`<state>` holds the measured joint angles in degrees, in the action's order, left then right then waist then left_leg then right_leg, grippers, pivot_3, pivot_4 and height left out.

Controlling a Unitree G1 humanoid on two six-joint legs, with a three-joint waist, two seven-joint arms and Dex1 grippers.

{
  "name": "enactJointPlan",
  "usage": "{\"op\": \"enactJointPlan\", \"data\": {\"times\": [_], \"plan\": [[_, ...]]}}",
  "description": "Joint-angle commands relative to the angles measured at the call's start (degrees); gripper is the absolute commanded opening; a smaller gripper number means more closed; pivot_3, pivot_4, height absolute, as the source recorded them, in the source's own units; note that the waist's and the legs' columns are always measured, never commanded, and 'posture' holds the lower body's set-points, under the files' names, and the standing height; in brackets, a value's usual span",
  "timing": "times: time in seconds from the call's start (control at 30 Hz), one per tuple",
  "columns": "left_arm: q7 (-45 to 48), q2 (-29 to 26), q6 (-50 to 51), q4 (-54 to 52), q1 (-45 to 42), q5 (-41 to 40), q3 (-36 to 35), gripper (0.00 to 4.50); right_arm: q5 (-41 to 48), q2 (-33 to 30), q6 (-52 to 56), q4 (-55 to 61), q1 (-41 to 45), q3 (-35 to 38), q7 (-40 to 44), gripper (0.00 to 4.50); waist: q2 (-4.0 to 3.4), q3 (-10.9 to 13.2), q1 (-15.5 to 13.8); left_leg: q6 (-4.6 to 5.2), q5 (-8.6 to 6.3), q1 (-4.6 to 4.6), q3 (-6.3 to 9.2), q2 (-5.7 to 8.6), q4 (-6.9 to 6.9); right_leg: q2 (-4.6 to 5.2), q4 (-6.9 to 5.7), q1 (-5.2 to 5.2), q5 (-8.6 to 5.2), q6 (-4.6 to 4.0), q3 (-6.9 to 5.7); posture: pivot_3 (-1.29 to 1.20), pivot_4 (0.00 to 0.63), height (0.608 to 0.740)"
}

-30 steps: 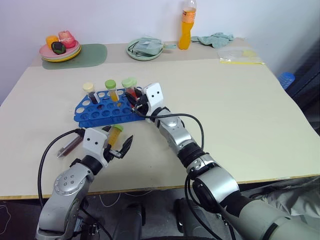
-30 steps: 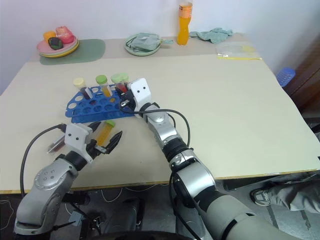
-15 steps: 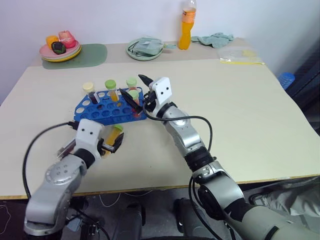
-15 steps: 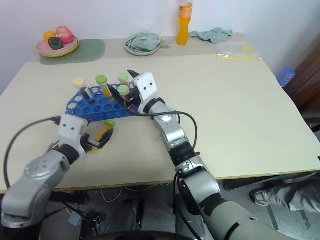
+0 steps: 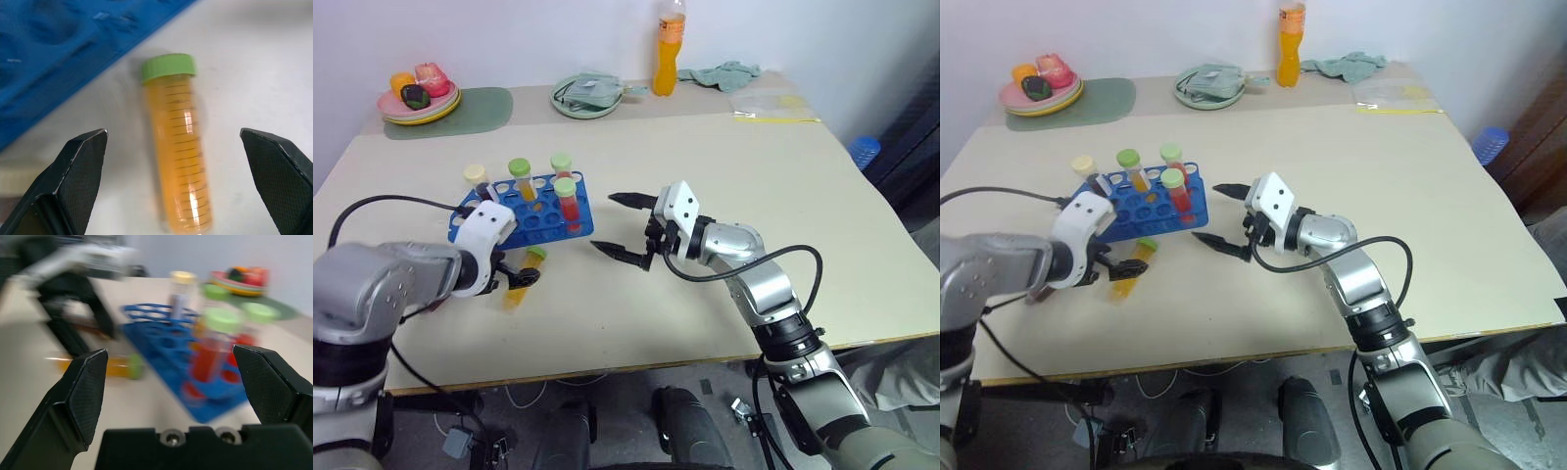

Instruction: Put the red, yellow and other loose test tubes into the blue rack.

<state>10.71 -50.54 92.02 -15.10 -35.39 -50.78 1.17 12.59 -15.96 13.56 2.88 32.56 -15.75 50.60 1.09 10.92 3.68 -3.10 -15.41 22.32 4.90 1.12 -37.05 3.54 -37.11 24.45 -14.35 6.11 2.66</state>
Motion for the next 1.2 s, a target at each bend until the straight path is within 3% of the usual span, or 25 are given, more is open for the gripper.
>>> {"op": "enactJointPlan", "data": {"times": [0.03, 0.3, 0.4, 0.57, 0.6, 0.73, 0.83, 0.9, 1.0, 1.07, 1.2], "plan": [[-6.89, -2.00, 0.48, 7.13, -6.14, -8.09, 6.54, 4.50, 0.73, 0.31, 0.30, 3.66, -0.63, -0.40, -0.04, 4.48, 0.01, 0.00, -0.31, -0.01, 0.01, 0.01, 0.00, 0.02, -0.01, 0.01, -0.01, 0.00, 0.00, 0.00, 0.00, 0.00, 0.150, 0.740], [-24.68, 1.24, 0.48, 17.48, -12.77, -23.46, 13.34, 4.50, -0.81, 1.77, -0.43, 4.74, -2.00, -2.20, -1.89, 4.48, 0.01, 0.00, -1.22, -0.06, 0.03, 0.04, 0.00, 0.04, -0.04, 0.07, -0.01, 0.05, 0.01, 0.01, 0.04, 0.00, 0.150, 0.740], [-31.97, 3.46, 0.48, 19.99, -12.46, -27.80, 12.33, 3.66, -0.88, 2.29, -0.29, 4.98, -2.33, -2.36, -2.52, 4.50, 0.01, -0.01, -1.38, -0.09, 0.05, 0.03, 0.00, 0.06, -0.06, 0.10, -0.02, 0.05, 0.01, 0.02, 0.05, 0.00, 0.150, 0.740], [-40.39, 3.04, 0.47, 18.45, -10.79, -34.51, 9.93, 1.17, -0.77, 2.36, 0.21, 5.43, -2.67, -2.38, -3.02, 4.50, 0.02, -0.01, -1.50, -0.11, 0.06, 0.03, 0.00, 0.09, -0.07, 0.13, -0.03, 0.05, 0.01, 0.02, 0.05, 0.00, 0.150, 0.740], [-41.29, 2.28, 0.47, 16.82, -10.12, -35.60, 9.25, 0.86, -0.68, 2.29, 0.44, 5.61, -2.81, -2.38, -3.09, 4.50, 0.02, -0.01, -1.44, -0.11, 0.06, 0.03, 0.00, 0.09, -0.07, 0.13, -0.03, 0.05, 0.01, 0.02, 0.05, 0.00, 0.150, 0.740], [-37.24, -3.94, -0.83, 4.92, -5.56, -39.98, 2.14, 0.76, -0.14, 1.50, 1.64, 6.40, -3.78, -1.78, -3.20, 4.50, 0.04, 0.00, -1.10, -0.12, 0.07, 0.05, 0.00, 0.07, -0.06, 0.11, -0.04, 0.08, 0.01, 0.02, 0.06, 0.00, 0.150, 0.740], [-30.10, -8.55, -7.99, -9.29, 2.52, -34.59, -8.32, 0.76, 0.25, 0.52, 2.57, 7.37, -5.02, -0.94, -3.23, 4.50, 0.05, 0.02, -1.07, -0.18, 0.10, 0.12, -0.07, 0.03, 0.02, 0.06, -0.06, 0.24, 0.00, -0.01, 0.13, 0.00, 0.150, 0.740], [-25.70, -9.67, -17.88, -18.16, 10.41, -23.96, -15.94, 0.76, 0.44, 0.01, 3.15, 7.79, -5.82, -0.37, -3.36, 4.50, 0.02, 0.02, -1.22, -0.20, 0.11, 0.12, -0.11, 0.04, 0.03, 0.07, -0.02, 0.23, 0.00, -0.01, 0.13, 0.00, 0.150, 0.740], [-24.25, -4.63, -30.21, -24.13, 19.04, -12.67, -23.21, 0.76, 0.75, -0.32, 4.11, 7.72, -6.76, 0.29, -3.73, 4.50, 0.01, 0.01, -1.52, -0.24, 0.13, 0.06, -0.27, 0.05, 0.03, 0.06, 0.04, 0.11, 0.00, -0.03, 0.13, 0.00, 0.150, 0.740], [-25.21, -0.97, -37.45, -26.46, 20.79, -3.11, -19.42, 0.76, 1.02, -0.09, 4.59, 7.23, -7.00, 0.42, -4.03, 4.50, 0.08, -0.01, -2.20, -0.24, 0.13, 0.06, -0.26, 0.05, 0.00, 0.05, 0.03, 0.06, -0.01, -0.04, 0.09, 0.00, 0.150, 0.740], [-31.71, 8.45, -51.29, -23.43, 18.93, 22.25, -0.49, 0.76, 0.81, 1.01, 4.67, 5.54, -6.49, -0.04, -4.70, 4.50, 0.09, -0.05, -3.37, -0.22, 0.12, 0.02, -0.25, 0.11, -0.06, 0.07, 0.21, -0.15, 0.00, -0.04, 0.06, 0.00, 0.150, 0.740]]}}
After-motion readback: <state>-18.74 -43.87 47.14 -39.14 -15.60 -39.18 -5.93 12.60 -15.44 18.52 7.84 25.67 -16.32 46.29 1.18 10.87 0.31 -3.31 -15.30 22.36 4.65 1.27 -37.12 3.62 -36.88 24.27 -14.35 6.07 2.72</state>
